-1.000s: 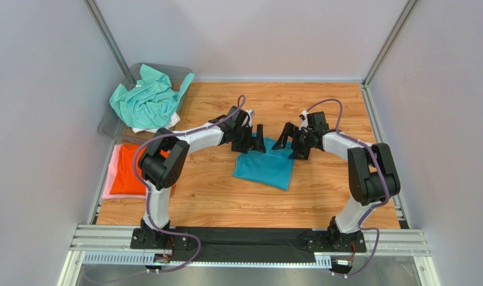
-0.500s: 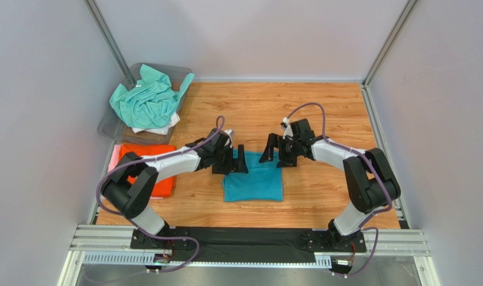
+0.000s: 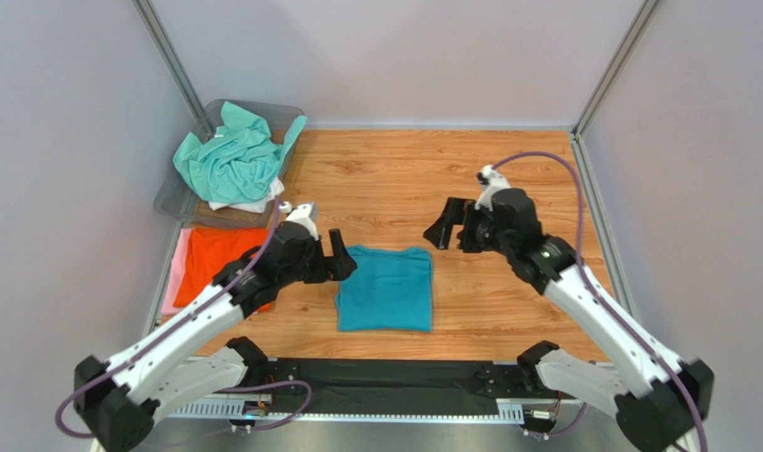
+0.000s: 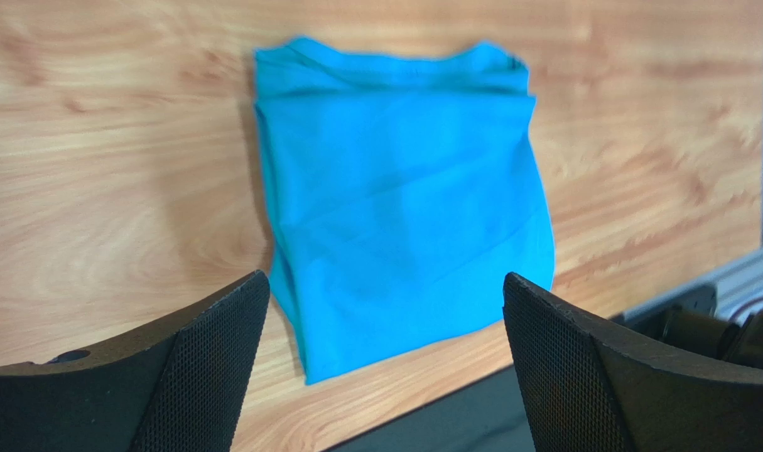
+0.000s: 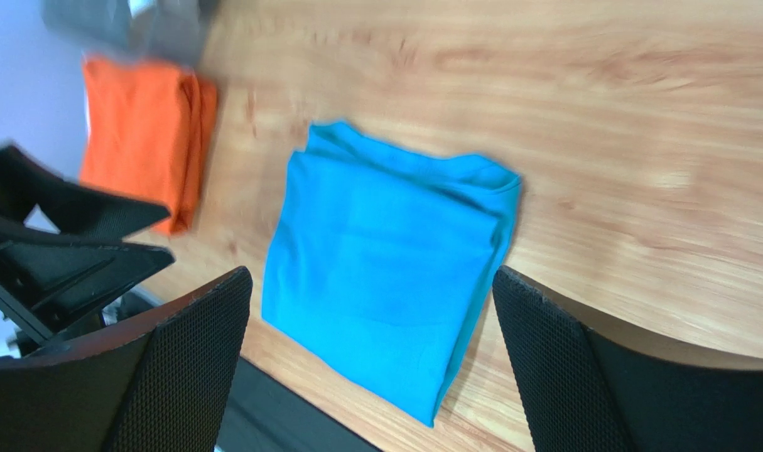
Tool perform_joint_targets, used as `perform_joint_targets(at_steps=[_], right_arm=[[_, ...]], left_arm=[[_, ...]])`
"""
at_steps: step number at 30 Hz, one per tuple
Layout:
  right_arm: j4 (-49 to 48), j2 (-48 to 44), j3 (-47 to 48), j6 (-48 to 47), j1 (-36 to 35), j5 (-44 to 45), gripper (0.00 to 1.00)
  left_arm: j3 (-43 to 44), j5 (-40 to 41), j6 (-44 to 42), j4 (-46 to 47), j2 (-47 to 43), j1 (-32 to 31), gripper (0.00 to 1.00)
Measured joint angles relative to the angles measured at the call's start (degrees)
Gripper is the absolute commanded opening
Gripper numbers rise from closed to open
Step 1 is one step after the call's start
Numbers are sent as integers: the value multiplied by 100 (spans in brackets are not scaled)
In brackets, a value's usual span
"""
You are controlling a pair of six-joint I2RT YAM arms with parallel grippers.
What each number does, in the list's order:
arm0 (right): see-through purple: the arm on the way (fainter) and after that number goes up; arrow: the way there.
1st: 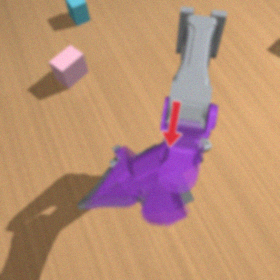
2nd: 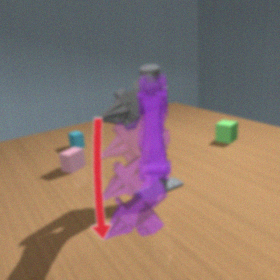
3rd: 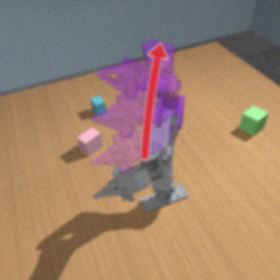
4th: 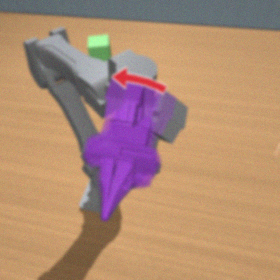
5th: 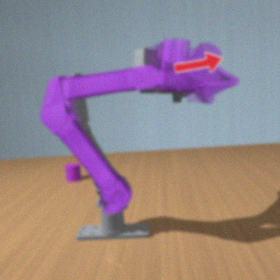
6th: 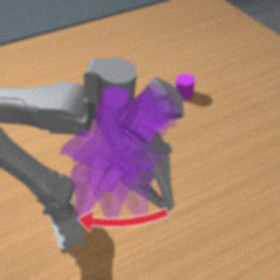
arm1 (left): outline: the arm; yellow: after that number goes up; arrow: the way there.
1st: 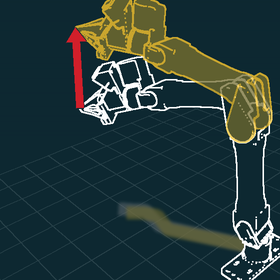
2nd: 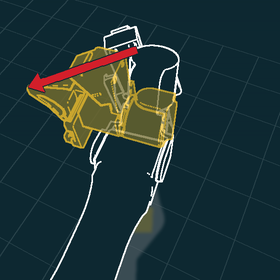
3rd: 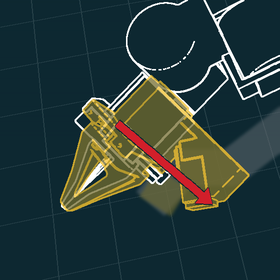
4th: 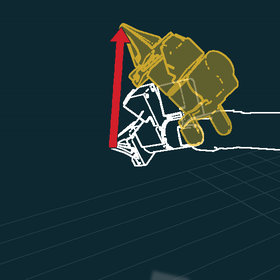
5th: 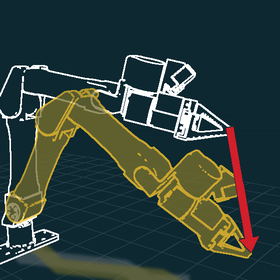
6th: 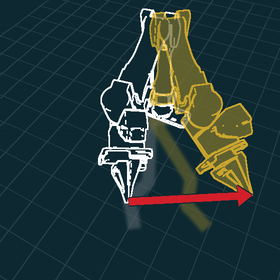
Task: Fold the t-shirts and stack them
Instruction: Fold the tshirt
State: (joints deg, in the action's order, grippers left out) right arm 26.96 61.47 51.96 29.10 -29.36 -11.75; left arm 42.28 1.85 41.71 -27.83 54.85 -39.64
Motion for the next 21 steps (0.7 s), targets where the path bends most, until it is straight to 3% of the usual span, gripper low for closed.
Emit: perform_joint_targets(at_steps=[4, 8, 14, 21], right_arm=[[308, -1333, -94, 317, 4, 1193, 100], [597, -2422, -581, 570, 20, 2170, 100], [968, -3274, -1322, 577, 26, 2903, 100], [1075, -3134, -1462, 378, 26, 3018, 100]], left_arm=[[-378, 623, 153, -275, -1318, 0, 100], [-745, 951, 291, -433, -1856, 0, 100], [-975, 1047, 557, -531, -979, 0, 100], [-975, 800, 623, 120, 544, 0, 100]])
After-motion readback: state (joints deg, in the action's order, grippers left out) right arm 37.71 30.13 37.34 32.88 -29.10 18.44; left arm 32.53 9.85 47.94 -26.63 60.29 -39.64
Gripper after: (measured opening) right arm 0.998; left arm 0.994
